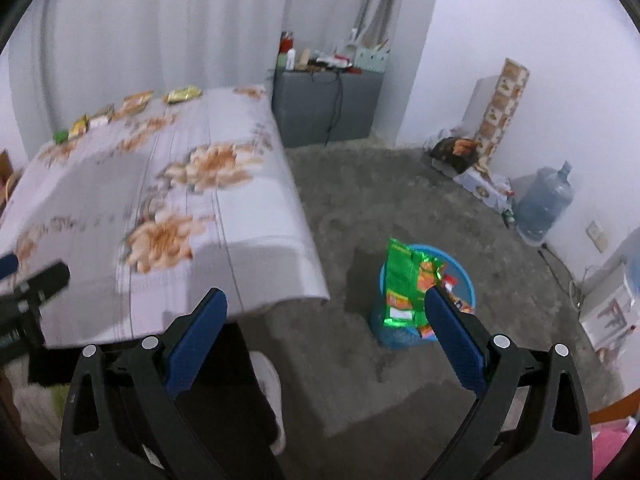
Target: Collect trash
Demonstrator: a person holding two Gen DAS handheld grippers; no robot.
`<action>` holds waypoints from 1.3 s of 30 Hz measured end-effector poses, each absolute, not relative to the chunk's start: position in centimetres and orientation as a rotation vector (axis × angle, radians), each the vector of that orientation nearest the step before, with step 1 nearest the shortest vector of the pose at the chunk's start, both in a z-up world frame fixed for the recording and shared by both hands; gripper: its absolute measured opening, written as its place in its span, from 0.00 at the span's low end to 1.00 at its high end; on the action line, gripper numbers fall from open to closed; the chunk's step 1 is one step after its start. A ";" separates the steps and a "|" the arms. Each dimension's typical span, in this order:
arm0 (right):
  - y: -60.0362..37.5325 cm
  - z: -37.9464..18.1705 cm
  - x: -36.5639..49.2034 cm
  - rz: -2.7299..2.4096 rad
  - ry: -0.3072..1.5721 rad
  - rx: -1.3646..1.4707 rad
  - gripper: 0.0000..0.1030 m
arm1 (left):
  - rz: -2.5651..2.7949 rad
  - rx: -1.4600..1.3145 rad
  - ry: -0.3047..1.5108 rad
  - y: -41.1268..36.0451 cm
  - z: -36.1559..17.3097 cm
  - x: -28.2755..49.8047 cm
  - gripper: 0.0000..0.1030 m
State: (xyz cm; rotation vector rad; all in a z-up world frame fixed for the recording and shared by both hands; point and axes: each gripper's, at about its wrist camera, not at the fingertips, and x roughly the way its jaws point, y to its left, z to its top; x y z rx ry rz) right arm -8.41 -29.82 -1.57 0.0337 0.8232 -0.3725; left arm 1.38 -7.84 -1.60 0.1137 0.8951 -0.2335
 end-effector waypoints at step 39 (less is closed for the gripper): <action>-31.7 -1.8 -11.0 -0.433 0.804 0.061 0.92 | -0.218 0.221 0.818 -10.1 -0.3 0.6 0.95</action>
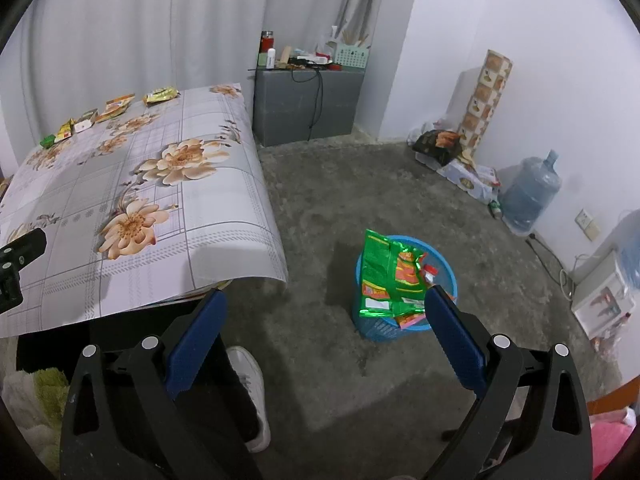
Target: Collect trash
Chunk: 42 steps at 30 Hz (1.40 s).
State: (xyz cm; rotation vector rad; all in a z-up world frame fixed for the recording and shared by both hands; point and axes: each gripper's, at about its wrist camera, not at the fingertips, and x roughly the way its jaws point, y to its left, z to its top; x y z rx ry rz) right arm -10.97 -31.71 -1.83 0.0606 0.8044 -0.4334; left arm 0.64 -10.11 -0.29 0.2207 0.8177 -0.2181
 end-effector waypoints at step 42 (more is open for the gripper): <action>-31.6 -1.4 -10.6 -0.431 0.795 0.064 0.92 | -0.213 0.223 0.820 -9.7 -0.3 0.7 0.95</action>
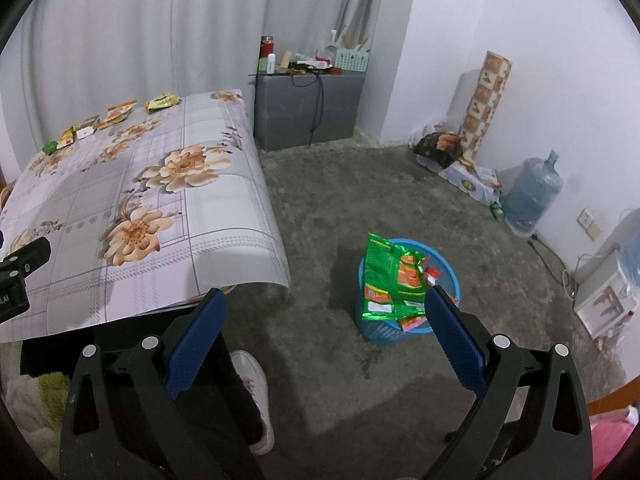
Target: Collect trash
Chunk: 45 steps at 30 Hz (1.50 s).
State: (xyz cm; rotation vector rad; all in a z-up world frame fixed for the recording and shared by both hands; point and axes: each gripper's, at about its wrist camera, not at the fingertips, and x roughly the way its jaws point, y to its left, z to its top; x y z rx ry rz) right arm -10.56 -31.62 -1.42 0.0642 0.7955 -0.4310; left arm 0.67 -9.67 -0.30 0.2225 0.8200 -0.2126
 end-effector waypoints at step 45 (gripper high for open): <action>-30.6 -1.3 -10.1 -0.437 0.797 0.074 0.92 | -0.210 0.224 0.821 -9.7 -0.3 0.7 0.95</action>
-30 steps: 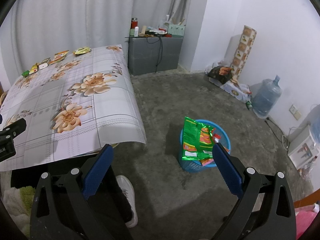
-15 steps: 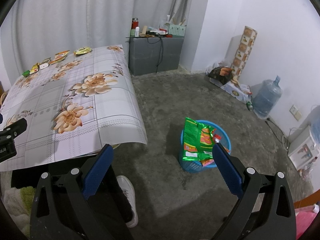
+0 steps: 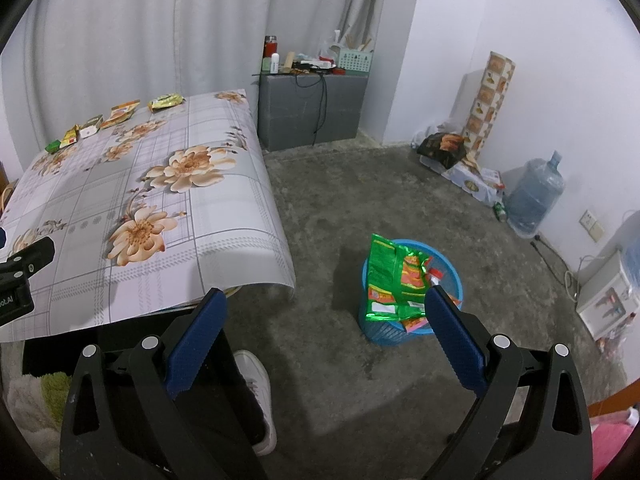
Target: Collect trash
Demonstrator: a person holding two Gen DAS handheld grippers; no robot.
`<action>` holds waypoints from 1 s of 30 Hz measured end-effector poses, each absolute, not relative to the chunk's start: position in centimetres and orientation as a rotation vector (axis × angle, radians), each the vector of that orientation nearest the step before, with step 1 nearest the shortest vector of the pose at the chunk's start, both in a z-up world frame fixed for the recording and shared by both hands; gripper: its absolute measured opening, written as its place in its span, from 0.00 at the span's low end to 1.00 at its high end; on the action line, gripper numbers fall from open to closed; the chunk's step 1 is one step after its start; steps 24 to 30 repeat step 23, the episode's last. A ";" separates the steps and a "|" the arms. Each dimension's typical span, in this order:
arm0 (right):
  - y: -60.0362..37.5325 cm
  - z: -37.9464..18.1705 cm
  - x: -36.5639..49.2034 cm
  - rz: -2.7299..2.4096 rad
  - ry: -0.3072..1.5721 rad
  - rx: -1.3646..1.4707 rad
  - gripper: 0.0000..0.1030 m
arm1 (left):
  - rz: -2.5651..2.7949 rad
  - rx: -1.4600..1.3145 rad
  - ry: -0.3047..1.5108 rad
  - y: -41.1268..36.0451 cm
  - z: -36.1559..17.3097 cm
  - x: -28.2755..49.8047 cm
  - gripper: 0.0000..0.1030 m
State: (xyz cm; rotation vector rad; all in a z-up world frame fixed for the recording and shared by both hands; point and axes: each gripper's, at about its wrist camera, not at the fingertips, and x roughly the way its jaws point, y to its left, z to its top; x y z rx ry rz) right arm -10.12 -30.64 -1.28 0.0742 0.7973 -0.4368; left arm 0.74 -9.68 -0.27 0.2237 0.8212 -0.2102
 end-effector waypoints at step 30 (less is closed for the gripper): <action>-30.3 -1.3 -10.0 -0.436 0.797 0.079 0.92 | -0.207 0.224 0.835 -8.8 -0.5 0.7 0.95</action>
